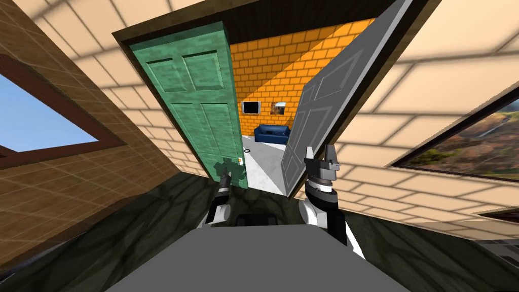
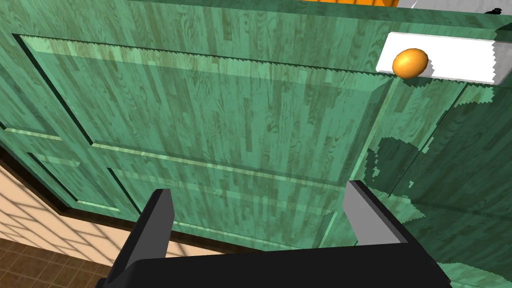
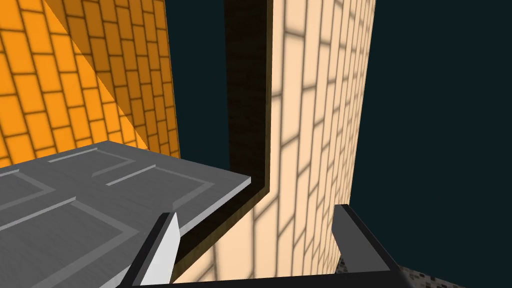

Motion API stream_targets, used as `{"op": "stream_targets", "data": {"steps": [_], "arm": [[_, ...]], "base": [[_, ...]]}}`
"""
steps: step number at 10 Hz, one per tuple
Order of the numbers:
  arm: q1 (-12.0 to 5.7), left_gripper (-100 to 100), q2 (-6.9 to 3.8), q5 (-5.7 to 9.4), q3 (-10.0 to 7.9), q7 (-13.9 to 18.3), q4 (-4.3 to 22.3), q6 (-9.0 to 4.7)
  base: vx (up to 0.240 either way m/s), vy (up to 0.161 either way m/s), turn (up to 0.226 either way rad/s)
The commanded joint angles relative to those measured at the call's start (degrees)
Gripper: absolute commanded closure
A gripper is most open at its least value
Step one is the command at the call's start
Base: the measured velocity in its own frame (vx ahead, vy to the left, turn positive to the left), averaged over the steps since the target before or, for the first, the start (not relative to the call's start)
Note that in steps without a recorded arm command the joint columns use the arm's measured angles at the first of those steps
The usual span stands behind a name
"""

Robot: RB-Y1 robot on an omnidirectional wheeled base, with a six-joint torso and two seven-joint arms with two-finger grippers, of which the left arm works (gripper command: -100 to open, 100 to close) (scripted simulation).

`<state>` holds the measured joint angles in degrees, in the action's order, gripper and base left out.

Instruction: Push the door open

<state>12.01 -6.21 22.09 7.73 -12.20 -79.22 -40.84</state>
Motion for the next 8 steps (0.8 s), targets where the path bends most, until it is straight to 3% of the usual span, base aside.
{"op": "stream_targets", "data": {"steps": [1,8], "arm": [[-0.59,-100,0.05,0.63,0.39,-0.44,2.46,-0.45],[-3.04,-100,-0.07,3.28,1.67,-1.90,11.74,-1.73]], "base": [[0.022,0.103,-0.229],[0.031,0.107,-0.193]]}}
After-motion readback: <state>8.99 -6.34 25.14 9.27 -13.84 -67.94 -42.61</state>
